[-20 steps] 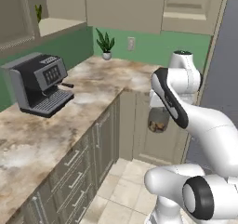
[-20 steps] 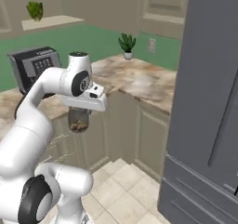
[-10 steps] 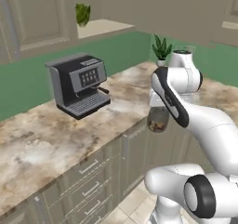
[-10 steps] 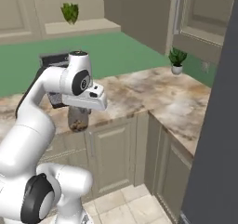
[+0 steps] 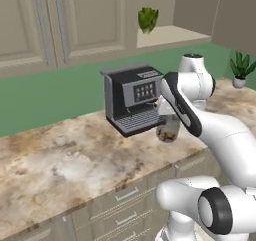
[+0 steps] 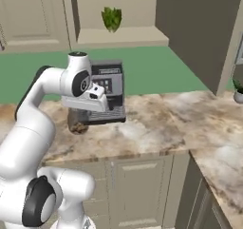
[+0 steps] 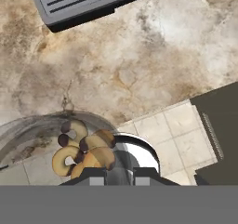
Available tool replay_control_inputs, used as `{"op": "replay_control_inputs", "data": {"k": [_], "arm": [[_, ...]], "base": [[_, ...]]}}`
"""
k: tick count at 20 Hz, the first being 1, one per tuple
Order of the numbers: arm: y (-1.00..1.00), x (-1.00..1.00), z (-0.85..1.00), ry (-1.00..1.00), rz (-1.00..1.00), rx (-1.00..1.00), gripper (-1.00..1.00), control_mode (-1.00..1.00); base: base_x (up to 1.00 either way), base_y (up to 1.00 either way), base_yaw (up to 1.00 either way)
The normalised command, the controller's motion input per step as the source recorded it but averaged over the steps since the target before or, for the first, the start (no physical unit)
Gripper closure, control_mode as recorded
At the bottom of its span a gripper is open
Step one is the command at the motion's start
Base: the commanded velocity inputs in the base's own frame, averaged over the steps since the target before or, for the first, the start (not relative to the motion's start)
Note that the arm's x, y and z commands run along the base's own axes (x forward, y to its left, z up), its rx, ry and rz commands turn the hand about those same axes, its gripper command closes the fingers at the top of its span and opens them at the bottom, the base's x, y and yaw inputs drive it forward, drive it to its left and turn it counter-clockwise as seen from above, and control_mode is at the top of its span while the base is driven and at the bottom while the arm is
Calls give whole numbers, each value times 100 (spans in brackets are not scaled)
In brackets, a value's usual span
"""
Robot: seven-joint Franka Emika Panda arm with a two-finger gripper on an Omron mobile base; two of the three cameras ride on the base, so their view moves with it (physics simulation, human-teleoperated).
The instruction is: Pick the jar and candle from the dining table and place them in the open cabinet. Close the cabinet after placing the objects.
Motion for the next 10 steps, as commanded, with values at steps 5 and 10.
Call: {"op": "replay_control_inputs", "data": {"k": [5,10], "arm": [[0,0,0,0,0,0,100,100],[0,0,0,0,0,0,100,100]], "base": [[50,-32,27],[29,-60,25]]}}
